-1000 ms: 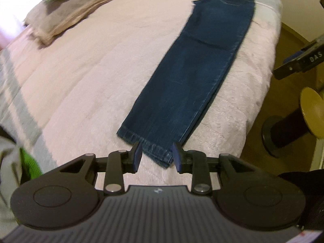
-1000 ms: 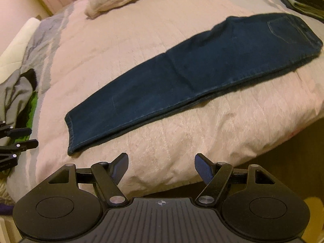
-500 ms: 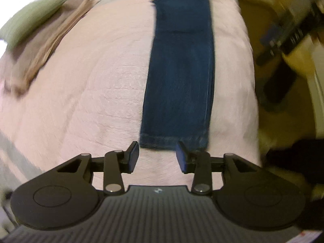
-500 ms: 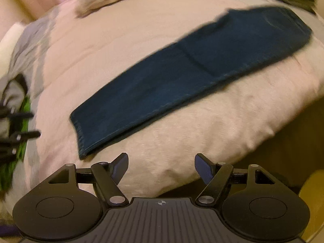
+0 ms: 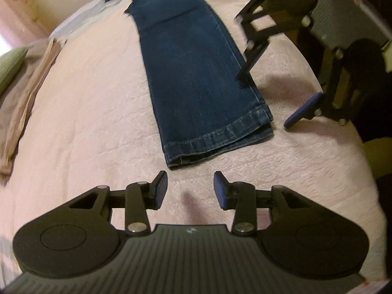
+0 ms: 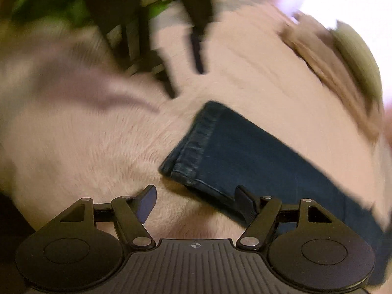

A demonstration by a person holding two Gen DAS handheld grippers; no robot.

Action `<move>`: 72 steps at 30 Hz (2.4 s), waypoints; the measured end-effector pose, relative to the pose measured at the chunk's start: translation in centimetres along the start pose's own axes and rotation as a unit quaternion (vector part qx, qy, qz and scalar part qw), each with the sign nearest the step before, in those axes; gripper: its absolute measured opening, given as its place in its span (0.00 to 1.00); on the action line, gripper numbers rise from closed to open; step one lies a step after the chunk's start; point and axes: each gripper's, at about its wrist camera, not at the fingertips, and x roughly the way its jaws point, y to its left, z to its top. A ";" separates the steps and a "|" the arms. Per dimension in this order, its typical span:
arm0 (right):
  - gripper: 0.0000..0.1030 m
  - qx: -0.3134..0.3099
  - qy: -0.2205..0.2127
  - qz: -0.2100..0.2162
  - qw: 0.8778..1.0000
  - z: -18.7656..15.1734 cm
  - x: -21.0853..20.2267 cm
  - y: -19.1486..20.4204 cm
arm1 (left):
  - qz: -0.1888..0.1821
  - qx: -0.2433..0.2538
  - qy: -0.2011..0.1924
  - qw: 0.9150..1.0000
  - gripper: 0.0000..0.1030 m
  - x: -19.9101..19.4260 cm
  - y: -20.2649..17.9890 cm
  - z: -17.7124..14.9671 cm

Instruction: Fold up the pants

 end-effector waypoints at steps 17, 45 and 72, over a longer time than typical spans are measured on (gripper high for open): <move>0.03 0.116 -0.039 0.023 0.992 0.8 -3.4 -7.4 | 0.034 0.317 -0.090 0.943 0.69 3.8 -0.6 -0.1; 0.02 0.624 -0.133 0.009 0.770 -23.4 -13.4 -42.6 | -0.106 0.326 -0.049 0.938 0.11 13.4 20.8 45.2; 0.08 0.790 -0.064 -0.006 0.610 -41.6 -5.9 -43.9 | -0.171 0.029 0.041 0.984 0.22 32.7 29.0 48.1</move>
